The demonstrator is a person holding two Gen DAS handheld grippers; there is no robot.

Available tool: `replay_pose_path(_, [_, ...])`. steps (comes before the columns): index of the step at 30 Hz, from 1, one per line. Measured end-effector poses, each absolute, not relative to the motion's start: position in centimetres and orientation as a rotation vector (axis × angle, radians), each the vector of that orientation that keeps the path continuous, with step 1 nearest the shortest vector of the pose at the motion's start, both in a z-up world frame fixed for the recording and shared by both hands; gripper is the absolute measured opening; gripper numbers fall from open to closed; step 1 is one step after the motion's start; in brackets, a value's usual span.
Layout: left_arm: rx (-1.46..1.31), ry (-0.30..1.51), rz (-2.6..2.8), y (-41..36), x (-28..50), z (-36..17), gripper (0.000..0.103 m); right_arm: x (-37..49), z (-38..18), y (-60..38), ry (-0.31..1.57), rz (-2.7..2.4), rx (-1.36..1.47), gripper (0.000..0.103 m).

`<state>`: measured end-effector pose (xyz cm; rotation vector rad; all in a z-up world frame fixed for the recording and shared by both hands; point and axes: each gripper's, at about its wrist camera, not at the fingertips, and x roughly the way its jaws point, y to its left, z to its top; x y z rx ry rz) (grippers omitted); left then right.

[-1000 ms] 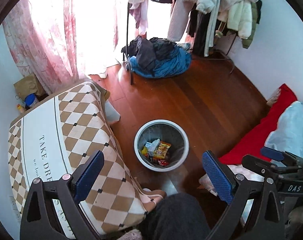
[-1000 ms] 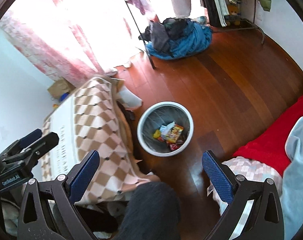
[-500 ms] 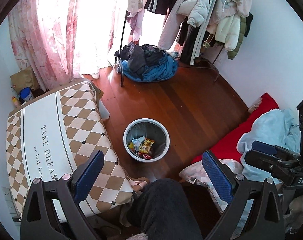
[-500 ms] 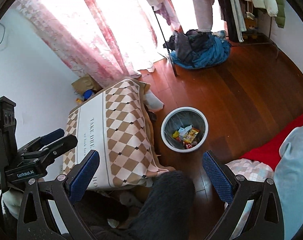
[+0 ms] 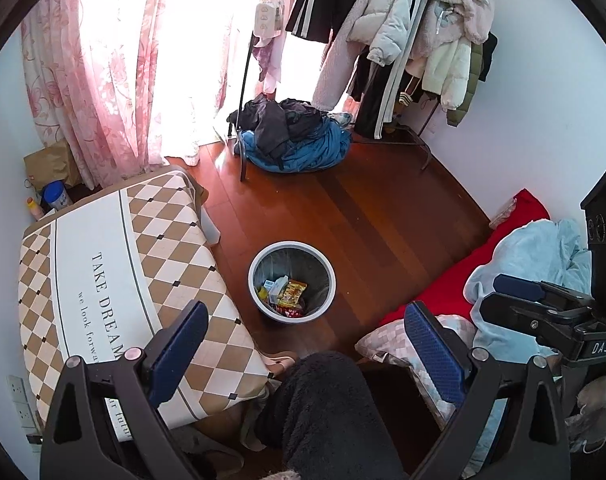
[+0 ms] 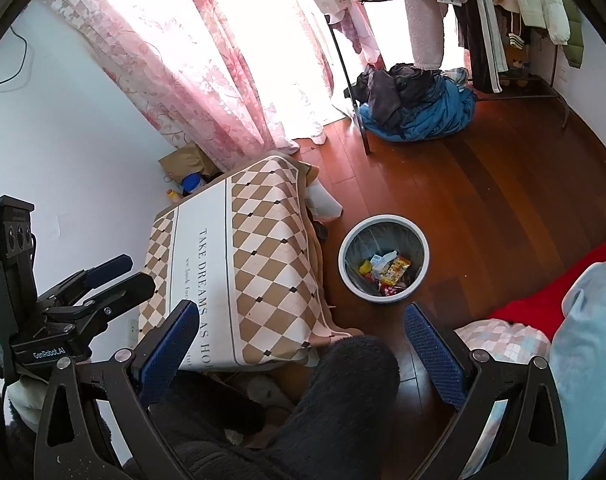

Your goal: Collect trash

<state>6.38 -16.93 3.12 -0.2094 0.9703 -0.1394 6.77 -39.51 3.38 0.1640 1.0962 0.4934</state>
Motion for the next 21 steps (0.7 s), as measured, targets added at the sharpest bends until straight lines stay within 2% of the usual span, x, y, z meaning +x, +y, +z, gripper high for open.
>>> replay_pose_path(21, [-0.241,0.975,-0.149,-16.4,5.1,3.1,0.103,5.8,3.7,-39.5,1.105,0.470,0.138,0.103])
